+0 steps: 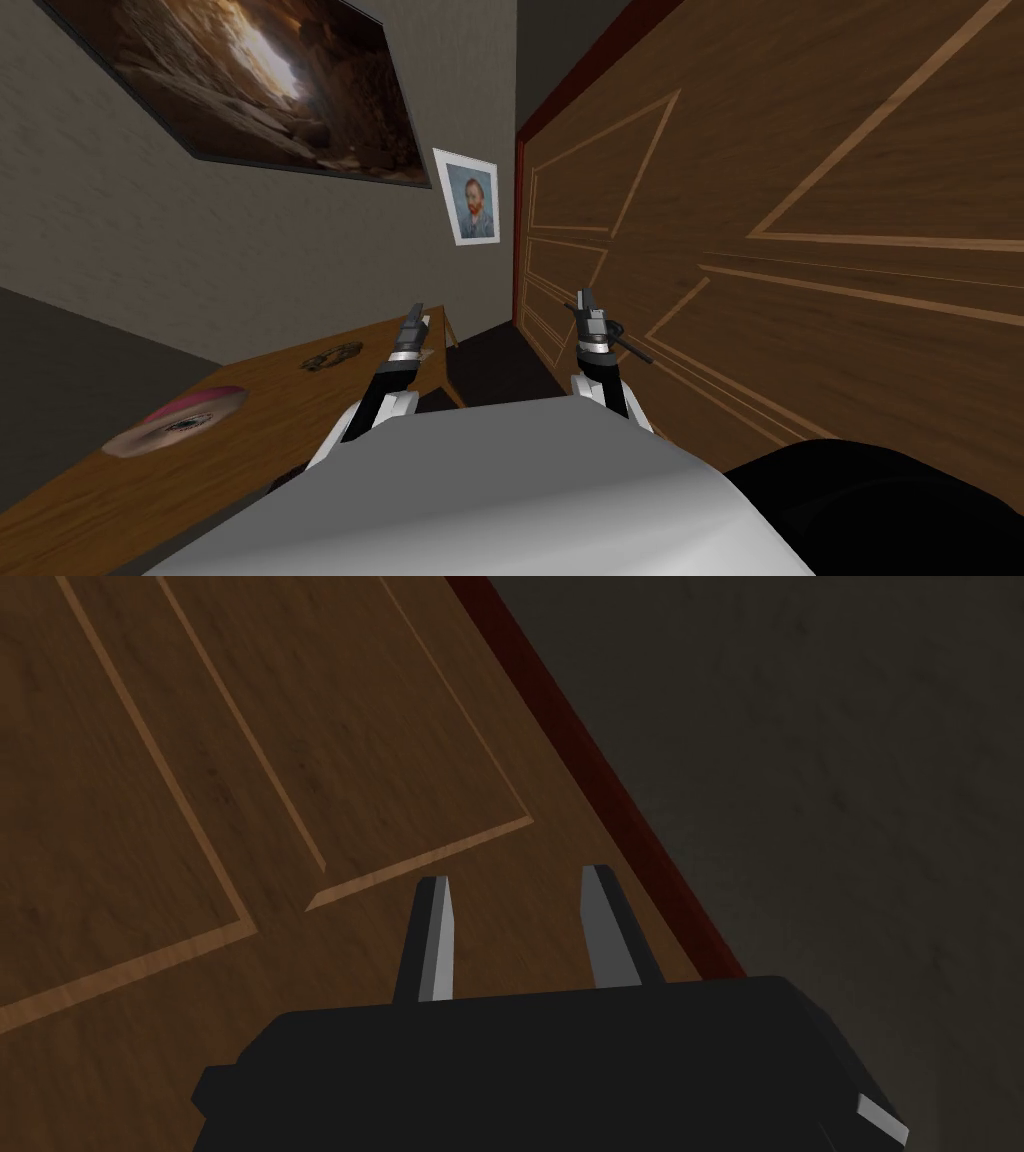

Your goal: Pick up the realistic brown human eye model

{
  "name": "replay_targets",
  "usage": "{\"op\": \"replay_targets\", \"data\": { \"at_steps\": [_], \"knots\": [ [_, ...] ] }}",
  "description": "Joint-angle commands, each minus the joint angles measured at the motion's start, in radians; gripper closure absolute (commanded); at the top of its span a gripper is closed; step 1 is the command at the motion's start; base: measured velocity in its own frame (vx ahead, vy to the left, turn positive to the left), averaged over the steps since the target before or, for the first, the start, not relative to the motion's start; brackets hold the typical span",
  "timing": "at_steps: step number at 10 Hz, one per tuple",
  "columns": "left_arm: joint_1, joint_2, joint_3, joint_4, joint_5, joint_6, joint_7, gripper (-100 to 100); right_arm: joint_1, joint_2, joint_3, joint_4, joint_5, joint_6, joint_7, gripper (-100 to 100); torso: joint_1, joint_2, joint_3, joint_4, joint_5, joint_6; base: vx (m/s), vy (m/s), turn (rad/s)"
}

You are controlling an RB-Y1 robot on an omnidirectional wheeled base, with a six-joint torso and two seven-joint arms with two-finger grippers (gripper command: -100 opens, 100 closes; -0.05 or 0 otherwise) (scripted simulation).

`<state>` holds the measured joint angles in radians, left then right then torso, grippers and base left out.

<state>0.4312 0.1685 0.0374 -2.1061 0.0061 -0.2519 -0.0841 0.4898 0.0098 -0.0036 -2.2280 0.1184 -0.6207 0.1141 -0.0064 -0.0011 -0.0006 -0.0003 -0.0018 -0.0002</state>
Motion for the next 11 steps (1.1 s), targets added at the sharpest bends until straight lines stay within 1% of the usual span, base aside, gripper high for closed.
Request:
{"op": "replay_targets", "data": {
  "at_steps": [1, 3, 4, 6, 7, 8, 9, 10, 11],
  "knots": [
    [-0.011, 0.014, 0.013, 0.029, 0.003, 0.044, 0.006, -100, 0.000, 0.000, 0.000, 0.000, 0.000, 0.000, 0.000, 0, 0.000, 0.000, 0.000, 0.000, 0.000, 0.000, 0.010, -0.058, -0.040],
    [-0.036, 0.036, 0.037, 0.087, 0.011, 0.105, 0.015, -100, 0.000, 0.000, 0.000, 0.000, 0.000, 0.000, 0.000, 0, 0.002, 0.000, 0.000, 0.000, 0.001, 0.000, 0.019, -0.092, -0.083],
    [-0.036, 0.036, 0.037, 0.100, 0.011, 0.106, 0.015, -100, 0.000, 0.000, 0.000, 0.000, 0.000, 0.000, 0.000, 0, 0.000, -0.001, 0.000, 0.000, 0.000, 0.000, 0.017, -0.068, -0.015],
    [-0.061, 0.054, 0.061, 0.163, 0.023, 0.172, 0.024, -100, 0.000, 0.000, 0.000, 0.000, 0.000, 0.000, 0.000, 0, 0.003, 0.001, 0.001, 0.000, 0.001, 0.000, 0.007, -0.054, -0.062],
    [-0.061, 0.054, 0.061, 0.173, 0.023, 0.172, 0.024, -100, 0.000, 0.000, 0.000, 0.000, 0.000, 0.000, 0.000, 0, 0.003, 0.001, 0.000, 0.000, 0.001, 0.000, 0.018, -0.047, -0.019],
    [-0.075, 0.062, 0.074, 0.204, 0.030, 0.205, 0.028, -100, 0.000, 0.000, 0.000, 0.000, 0.000, 0.000, 0.000, 0, 0.003, 0.000, 0.000, 0.000, 0.001, 0.000, 0.015, -0.047, -0.054],
    [-0.088, 0.069, 0.087, 0.247, 0.038, 0.230, 0.032, -100, 0.000, 0.000, 0.000, 0.000, 0.000, 0.000, 0.000, 0, 0.004, 0.000, 0.000, 0.000, 0.001, 0.000, 0.017, -0.057, -0.064],
    [-0.088, 0.069, 0.087, 0.248, 0.038, 0.239, 0.032, -100, 0.000, 0.000, 0.000, 0.000, 0.000, 0.000, 0.000, 0, 0.003, 0.000, 0.000, 0.000, 0.001, 0.000, 0.012, -0.033, -0.023],
    [-0.101, 0.075, 0.099, 0.285, 0.047, 0.274, 0.036, -100, 0.000, 0.000, 0.000, 0.000, 0.000, 0.000, 0.000, 0, 0.004, 0.001, 0.000, 0.000, 0.001, 0.000, 0.011, -0.020, -0.048]
  ]
}}
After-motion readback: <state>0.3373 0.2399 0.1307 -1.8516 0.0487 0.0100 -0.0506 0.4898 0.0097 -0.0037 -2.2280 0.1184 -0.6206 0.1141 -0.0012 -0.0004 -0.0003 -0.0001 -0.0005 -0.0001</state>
